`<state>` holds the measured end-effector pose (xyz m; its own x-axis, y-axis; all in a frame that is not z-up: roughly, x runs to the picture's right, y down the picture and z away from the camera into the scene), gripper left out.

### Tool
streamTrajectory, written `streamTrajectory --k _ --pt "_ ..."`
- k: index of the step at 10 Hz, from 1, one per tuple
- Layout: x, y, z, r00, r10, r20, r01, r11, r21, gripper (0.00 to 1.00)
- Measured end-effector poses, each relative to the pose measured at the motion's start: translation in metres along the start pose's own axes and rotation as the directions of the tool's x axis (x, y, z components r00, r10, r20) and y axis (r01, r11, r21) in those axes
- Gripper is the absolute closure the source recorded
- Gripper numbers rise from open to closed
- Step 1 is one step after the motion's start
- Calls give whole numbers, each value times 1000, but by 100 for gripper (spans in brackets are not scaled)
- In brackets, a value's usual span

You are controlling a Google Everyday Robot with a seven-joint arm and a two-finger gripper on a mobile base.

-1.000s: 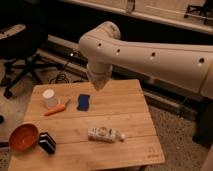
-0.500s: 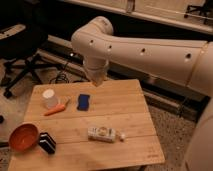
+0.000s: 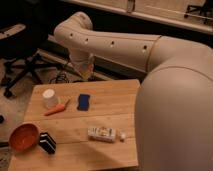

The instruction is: Place the ceramic cup over the eraser

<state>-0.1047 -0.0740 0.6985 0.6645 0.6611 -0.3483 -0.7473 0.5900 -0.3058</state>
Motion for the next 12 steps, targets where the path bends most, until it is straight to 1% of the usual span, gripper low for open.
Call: streamTrajectory --k 1,2,3,4,5,6,9,10,12 --pt "-16 3 10 999 -12 30 13 1000 -21 98" --pt "-33 10 24 998 -25 63 28 998 -52 90" --pt "-44 16 36 996 -35 84 41 996 -78 79" --pt "-52 22 45 994 -43 96 52 994 -94 71" --pt "-60 30 56 993 -59 105 70 991 -111 59" --pt "-65 36 64 992 -70 108 83 989 -119 51" --pt "-85 57 85 988 -110 110 125 982 -140 22" --pt "-90 62 88 987 -119 108 134 981 -140 20" --pt "-102 73 97 986 -135 99 147 981 -128 20"
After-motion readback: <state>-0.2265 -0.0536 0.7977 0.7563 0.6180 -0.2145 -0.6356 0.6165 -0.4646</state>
